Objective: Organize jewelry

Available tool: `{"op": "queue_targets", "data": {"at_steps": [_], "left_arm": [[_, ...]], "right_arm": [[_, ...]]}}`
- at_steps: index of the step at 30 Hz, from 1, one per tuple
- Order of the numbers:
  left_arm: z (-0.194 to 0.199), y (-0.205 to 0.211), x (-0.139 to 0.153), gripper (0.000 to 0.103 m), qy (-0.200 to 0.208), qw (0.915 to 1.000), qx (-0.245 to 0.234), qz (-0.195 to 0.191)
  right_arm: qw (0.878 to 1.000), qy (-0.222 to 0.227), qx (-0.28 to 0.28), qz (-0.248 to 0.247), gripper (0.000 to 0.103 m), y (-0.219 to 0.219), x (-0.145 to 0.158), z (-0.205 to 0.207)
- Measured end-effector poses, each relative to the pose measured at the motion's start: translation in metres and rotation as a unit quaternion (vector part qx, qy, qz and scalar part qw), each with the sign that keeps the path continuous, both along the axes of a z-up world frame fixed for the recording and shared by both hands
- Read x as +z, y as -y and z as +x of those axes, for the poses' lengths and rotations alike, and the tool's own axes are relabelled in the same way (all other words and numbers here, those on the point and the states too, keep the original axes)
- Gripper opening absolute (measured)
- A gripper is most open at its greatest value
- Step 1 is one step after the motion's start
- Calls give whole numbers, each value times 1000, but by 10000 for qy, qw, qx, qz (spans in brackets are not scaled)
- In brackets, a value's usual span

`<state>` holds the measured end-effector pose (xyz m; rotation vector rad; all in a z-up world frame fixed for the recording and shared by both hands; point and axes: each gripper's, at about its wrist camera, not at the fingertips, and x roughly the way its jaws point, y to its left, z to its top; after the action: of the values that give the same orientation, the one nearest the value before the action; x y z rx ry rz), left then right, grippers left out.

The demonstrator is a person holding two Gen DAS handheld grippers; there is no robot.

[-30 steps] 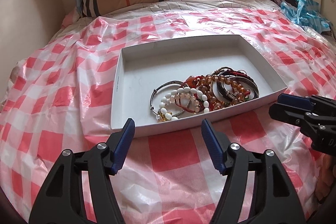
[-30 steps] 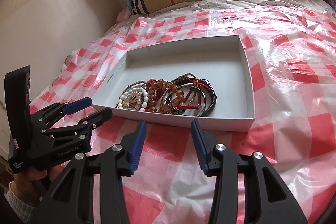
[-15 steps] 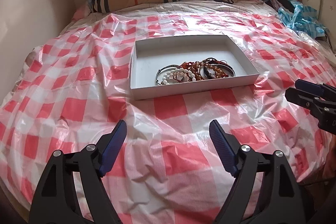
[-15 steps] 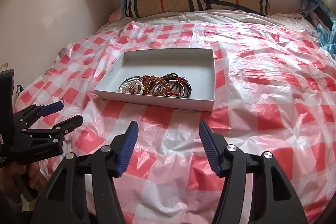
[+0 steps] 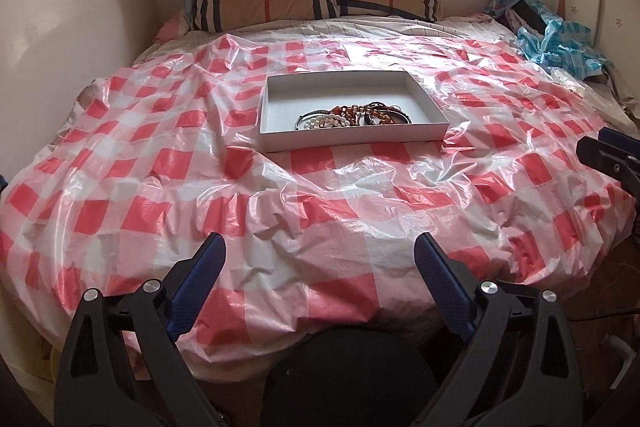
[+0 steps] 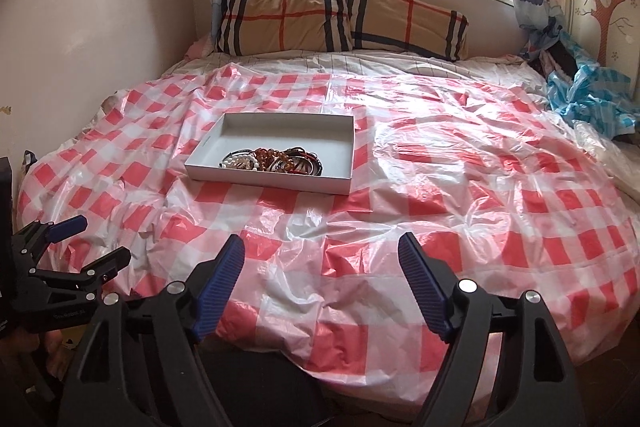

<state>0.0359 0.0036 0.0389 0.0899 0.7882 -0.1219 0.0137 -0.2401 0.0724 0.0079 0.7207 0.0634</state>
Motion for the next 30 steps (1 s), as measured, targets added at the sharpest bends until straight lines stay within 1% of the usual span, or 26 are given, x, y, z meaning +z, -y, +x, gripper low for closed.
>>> {"op": "queue_targets", "data": {"at_steps": [5,9,14,20,28,30], "left_arm": [[-22,4,13,93,164,9999,-44,12],[-33,8,24,94,274,9996,-100,6],[-46,13,36,95,400,9991,-161,57],[-57,14,41,95,451,9988,-183,81],[-66,19,49,95,536,9982,-221,165],[-67,21,51,95,566,9980,-197,223]], "right_arm": [[9998,169,-30,-128,81,0,14,-28],[9995,271,-30,-178,82,-2,22,-46],[9990,401,-34,-196,86,-2,30,-63],[9988,440,-22,-213,87,-3,33,-77],[9988,448,-18,-184,89,-3,32,-78],[9989,444,-9,-114,89,-3,32,-83]]}}
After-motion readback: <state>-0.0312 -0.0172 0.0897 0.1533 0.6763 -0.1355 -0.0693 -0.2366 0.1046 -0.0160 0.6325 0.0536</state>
